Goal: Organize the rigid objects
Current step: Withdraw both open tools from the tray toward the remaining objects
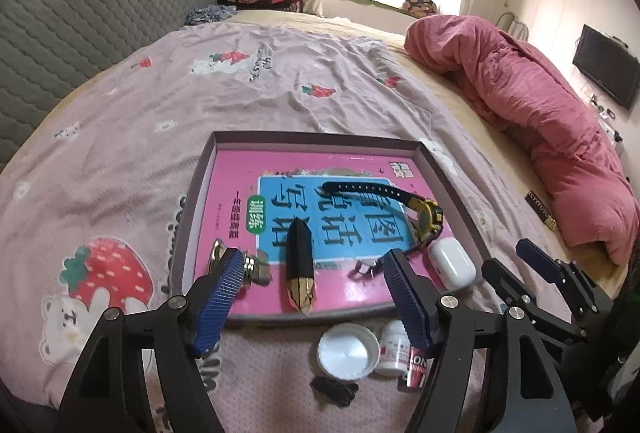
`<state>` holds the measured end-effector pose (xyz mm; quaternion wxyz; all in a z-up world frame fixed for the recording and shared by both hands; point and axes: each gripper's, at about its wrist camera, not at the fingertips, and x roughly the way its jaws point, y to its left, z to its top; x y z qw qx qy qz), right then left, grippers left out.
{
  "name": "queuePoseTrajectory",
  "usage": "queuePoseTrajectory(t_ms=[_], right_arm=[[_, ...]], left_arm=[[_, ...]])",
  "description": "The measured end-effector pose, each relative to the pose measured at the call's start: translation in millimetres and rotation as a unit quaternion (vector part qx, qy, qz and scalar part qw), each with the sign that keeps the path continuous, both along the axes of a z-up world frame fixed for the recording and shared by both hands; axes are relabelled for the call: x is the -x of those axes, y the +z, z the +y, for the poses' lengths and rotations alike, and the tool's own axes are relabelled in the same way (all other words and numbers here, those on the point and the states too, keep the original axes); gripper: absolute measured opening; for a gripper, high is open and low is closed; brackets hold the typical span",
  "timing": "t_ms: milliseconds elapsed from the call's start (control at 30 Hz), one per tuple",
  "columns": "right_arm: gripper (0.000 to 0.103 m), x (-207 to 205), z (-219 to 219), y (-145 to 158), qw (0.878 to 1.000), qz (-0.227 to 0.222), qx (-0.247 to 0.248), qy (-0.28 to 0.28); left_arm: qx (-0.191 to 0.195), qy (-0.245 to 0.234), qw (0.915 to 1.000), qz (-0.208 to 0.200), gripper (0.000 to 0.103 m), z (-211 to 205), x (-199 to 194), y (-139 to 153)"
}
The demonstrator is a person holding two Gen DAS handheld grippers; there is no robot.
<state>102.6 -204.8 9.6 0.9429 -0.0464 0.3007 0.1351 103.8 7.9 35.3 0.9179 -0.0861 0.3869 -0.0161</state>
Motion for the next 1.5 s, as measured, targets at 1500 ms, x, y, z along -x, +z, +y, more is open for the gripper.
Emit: queuePoseTrajectory(t_ms=[1500], right_arm=[[0.055,63,12,18,0.999,0.036,-0.017,0.008]], left_arm=[[-0.003,-0.011,0.9999,0.012,0.075,2,57,13]])
